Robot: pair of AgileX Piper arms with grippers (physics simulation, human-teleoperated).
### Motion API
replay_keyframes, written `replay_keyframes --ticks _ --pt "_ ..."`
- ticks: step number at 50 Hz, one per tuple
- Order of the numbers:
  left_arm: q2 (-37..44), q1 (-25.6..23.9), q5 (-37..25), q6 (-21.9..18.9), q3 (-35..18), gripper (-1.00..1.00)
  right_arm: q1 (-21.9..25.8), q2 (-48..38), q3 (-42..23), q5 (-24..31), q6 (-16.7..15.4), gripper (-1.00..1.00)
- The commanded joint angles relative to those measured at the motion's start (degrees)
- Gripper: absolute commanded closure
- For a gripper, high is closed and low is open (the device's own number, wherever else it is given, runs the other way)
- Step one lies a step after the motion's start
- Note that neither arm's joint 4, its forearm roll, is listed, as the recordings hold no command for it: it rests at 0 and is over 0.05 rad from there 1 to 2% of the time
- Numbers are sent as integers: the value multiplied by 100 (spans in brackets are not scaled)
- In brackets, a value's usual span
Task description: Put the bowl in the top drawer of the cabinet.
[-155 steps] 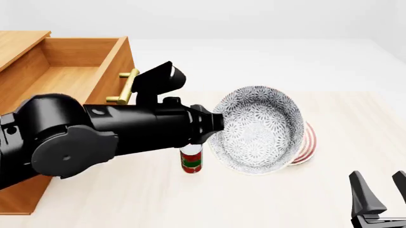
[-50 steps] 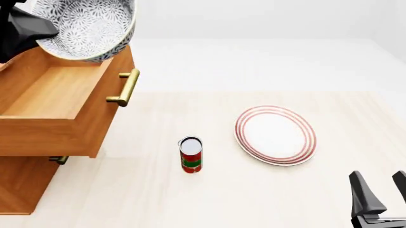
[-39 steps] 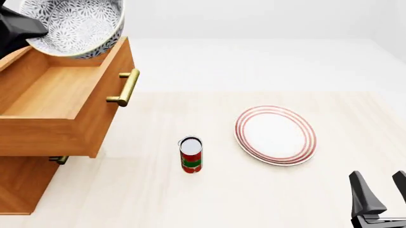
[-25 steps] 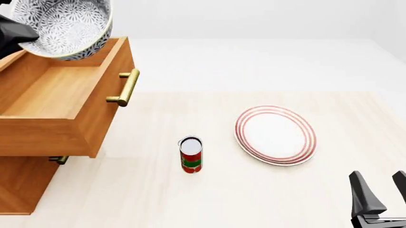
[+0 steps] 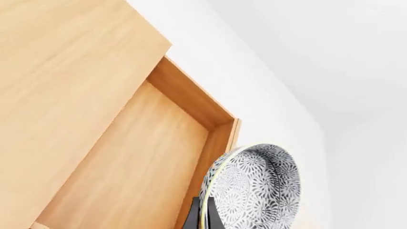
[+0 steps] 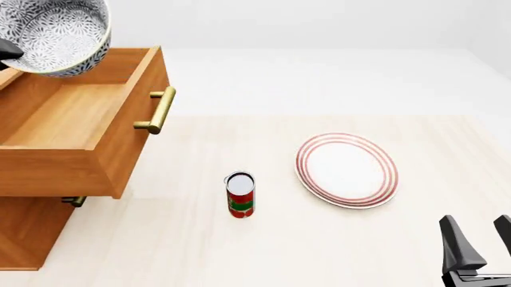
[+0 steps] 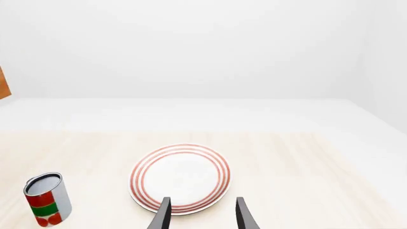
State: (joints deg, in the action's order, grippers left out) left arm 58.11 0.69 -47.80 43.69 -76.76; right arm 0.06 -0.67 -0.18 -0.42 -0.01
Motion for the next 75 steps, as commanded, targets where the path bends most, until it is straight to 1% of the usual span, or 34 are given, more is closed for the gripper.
replay_keyframes --ticks 1,5,17,29,50,63,75 --pt "85 367 44 -95 -43 100 0 0 0 0 0 -100" --pt "170 515 59 -148 -73 100 0 0 0 0 0 -100" --pt "367 598 -17 -333 -272 100 0 0 0 0 0 -100" --pt "539 681 -37 -455 -338 100 0 0 0 0 0 -100" --pt "591 878 215 -566 121 100 0 0 0 0 0 -100" --pt "588 890 259 -649 210 100 0 0 0 0 0 -100" --pt "726 905 421 -695 345 100 0 0 0 0 0 -100"
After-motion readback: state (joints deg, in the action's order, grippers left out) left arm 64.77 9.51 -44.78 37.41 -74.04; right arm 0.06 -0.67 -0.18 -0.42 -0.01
